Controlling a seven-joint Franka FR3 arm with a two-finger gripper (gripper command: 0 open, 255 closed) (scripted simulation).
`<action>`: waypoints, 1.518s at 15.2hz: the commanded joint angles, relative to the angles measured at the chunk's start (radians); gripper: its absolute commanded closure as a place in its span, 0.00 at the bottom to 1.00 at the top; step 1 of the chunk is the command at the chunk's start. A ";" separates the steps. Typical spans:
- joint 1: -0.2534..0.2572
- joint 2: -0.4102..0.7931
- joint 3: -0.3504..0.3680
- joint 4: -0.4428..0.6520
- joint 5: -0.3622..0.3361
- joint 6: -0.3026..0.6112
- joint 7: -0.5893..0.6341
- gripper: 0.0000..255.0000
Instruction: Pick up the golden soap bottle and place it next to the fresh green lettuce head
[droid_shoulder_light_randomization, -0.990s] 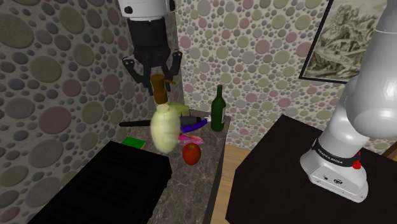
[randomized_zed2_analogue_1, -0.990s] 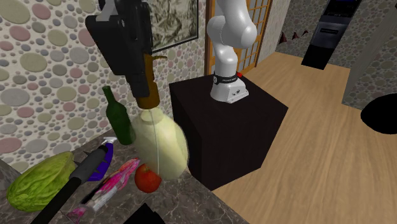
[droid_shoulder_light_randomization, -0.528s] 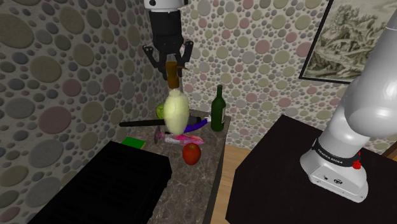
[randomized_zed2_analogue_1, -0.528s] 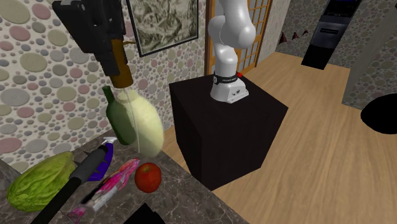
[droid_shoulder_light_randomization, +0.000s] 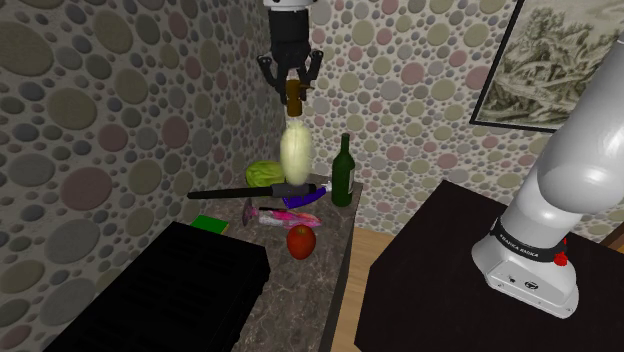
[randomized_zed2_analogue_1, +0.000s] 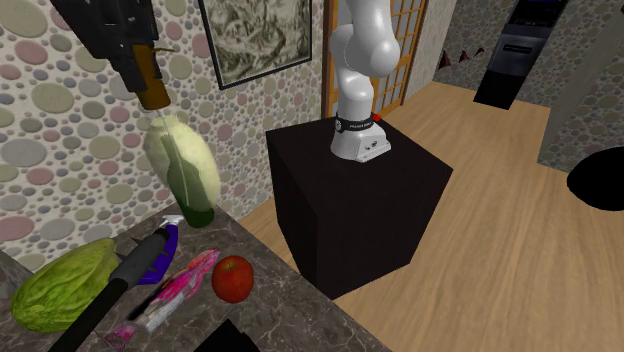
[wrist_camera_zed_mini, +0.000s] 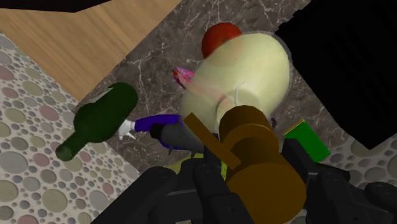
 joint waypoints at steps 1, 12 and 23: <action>-0.023 -0.009 -0.023 -0.009 0.004 0.001 -0.049 1.00; -0.142 0.051 -0.140 0.065 -0.012 -0.020 -0.283 1.00; -0.143 0.052 -0.141 -0.083 -0.012 0.128 -0.284 1.00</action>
